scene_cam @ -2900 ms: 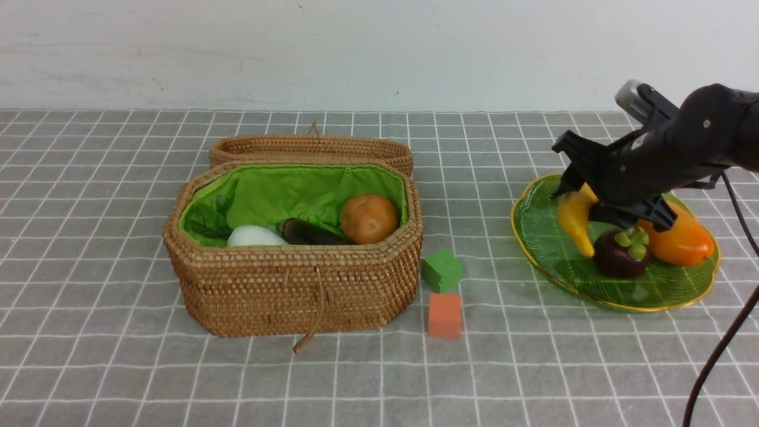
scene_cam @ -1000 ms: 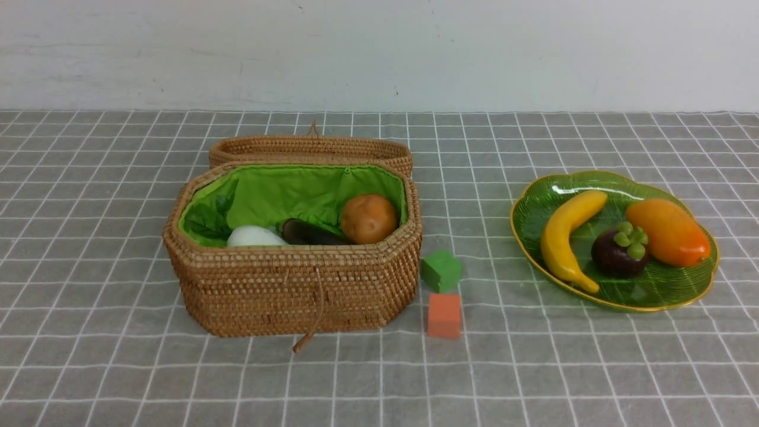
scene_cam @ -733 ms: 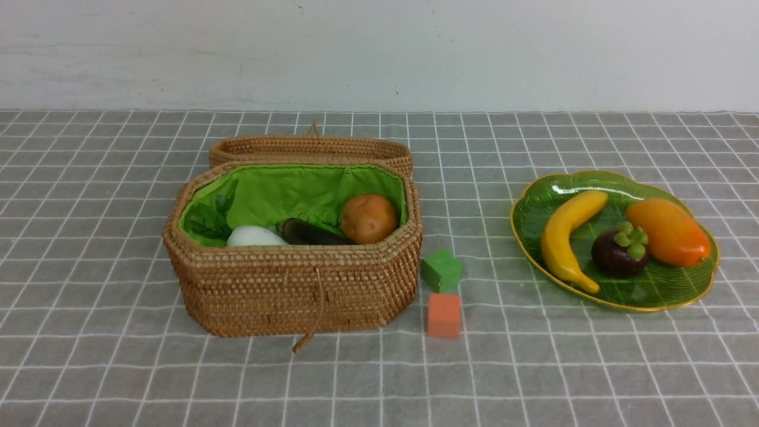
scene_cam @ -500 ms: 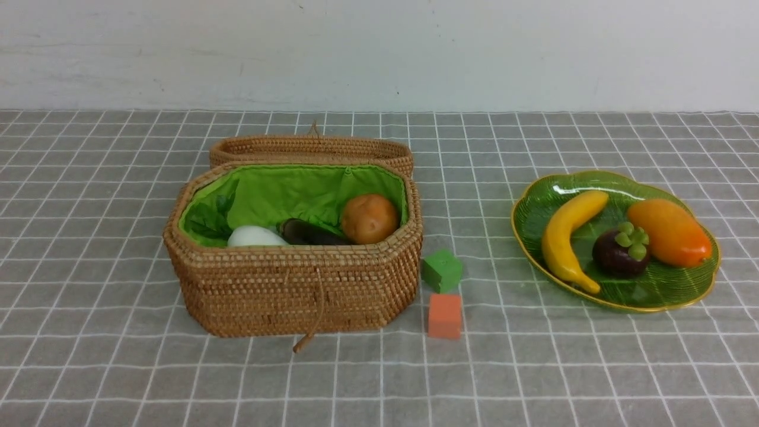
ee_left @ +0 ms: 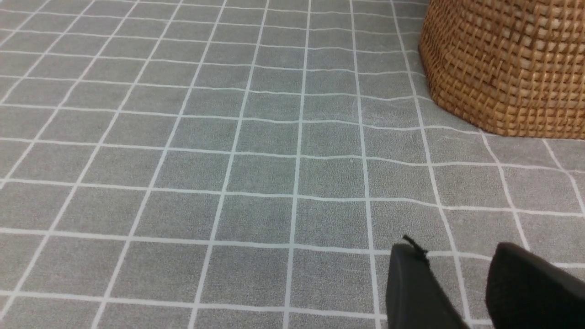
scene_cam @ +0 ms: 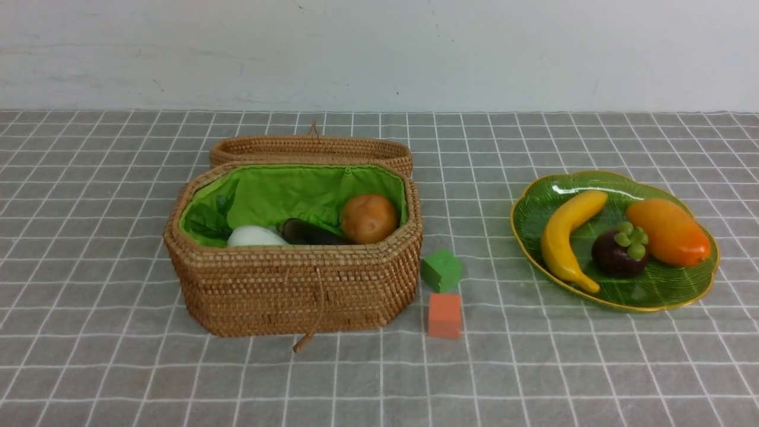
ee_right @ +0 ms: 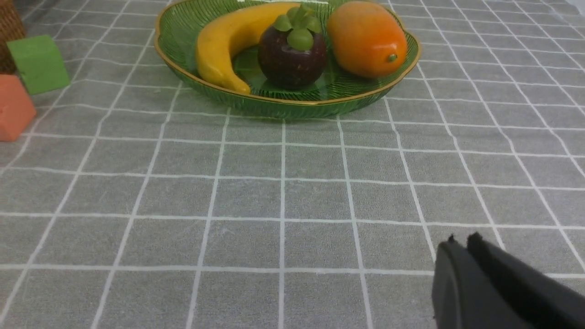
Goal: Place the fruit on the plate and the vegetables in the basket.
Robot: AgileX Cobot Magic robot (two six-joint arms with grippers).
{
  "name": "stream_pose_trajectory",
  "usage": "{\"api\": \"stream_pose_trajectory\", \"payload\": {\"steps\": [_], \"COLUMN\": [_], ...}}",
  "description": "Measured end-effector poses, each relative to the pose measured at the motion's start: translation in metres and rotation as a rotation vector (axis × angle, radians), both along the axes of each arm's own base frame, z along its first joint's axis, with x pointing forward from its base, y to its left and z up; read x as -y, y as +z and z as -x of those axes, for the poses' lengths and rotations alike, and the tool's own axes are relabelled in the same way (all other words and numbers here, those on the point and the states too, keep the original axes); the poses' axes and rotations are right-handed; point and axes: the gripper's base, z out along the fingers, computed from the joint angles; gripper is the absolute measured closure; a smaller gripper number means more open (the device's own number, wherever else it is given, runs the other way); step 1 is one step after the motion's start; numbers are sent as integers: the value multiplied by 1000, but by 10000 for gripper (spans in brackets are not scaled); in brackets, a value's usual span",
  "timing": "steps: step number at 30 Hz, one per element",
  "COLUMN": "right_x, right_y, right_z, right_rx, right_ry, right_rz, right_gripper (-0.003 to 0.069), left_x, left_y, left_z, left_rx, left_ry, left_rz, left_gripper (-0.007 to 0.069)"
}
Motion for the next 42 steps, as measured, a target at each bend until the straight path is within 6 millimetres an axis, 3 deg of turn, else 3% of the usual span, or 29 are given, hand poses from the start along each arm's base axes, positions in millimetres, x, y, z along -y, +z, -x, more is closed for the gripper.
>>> {"api": "stream_pose_trajectory", "payload": {"steps": [42], "right_x": [0], "right_y": [0], "right_z": [0], "right_rx": [-1], "right_ry": [-3], "right_rz": [0], "right_gripper": [584], "left_x": [0], "left_y": [0], "left_z": [0], "left_rx": [1], "left_ry": [0], "left_rz": [-1], "left_gripper": [386]}}
